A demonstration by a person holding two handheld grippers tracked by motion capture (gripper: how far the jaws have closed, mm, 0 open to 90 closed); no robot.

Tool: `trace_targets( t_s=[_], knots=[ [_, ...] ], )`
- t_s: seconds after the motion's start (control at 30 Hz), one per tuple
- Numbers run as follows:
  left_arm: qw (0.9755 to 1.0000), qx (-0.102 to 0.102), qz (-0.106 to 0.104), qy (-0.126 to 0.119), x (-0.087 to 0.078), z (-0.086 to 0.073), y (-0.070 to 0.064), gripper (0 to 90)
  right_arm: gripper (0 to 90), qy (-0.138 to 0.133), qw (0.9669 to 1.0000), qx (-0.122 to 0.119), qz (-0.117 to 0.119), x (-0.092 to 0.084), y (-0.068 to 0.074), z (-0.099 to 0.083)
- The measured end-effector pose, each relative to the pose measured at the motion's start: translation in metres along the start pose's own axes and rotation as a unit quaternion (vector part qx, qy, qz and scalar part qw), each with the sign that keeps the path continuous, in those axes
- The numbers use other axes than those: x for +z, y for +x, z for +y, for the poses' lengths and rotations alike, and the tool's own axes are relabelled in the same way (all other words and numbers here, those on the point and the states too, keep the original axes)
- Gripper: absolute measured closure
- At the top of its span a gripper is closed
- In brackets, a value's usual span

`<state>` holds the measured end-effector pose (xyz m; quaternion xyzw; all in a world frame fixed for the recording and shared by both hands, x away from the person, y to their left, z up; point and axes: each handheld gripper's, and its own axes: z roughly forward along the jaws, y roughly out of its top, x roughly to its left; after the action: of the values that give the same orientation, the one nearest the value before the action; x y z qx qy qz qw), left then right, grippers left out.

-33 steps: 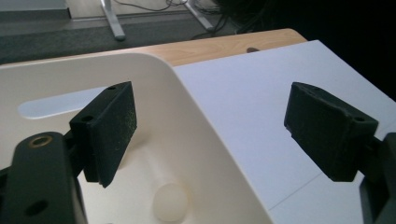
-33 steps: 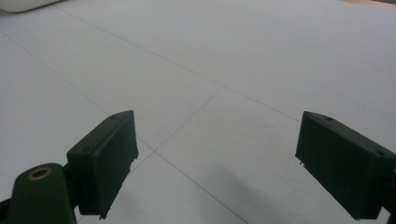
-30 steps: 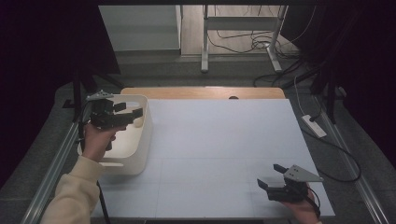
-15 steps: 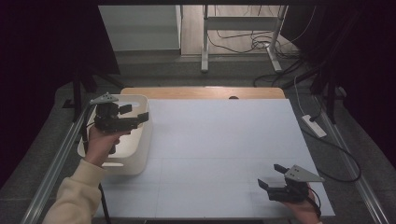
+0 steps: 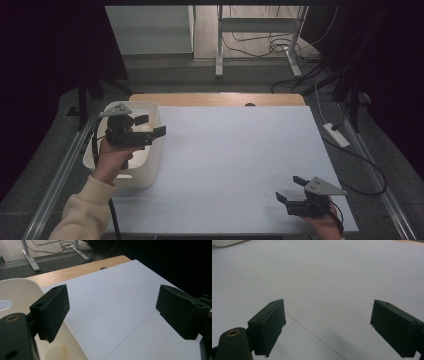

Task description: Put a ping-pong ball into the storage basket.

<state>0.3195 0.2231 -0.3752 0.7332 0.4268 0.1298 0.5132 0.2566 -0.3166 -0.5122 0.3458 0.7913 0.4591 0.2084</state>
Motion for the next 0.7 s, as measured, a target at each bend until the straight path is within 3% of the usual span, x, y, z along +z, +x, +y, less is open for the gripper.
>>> trace_targets(
  t_s=[0.27, 0.47, 0.7],
  knots=[
    [0.9996, 0.022, -0.016, -0.003, 0.001, -0.001, -0.016, 12.6, 12.8, 0.000, 1.0000, 0.000, -0.001, 0.000, 0.000, 0.000],
    [0.9990, 0.025, -0.038, -0.003, 0.005, -0.003, -0.025, 12.8, 12.8, 0.001, 1.0000, -0.001, 0.002, 0.000, 0.001, 0.000],
    [0.9983, 0.034, -0.048, -0.001, 0.008, -0.005, -0.035, 12.8, 12.8, 0.001, 1.0000, -0.001, 0.000, 0.000, 0.001, 0.001]
  ],
)
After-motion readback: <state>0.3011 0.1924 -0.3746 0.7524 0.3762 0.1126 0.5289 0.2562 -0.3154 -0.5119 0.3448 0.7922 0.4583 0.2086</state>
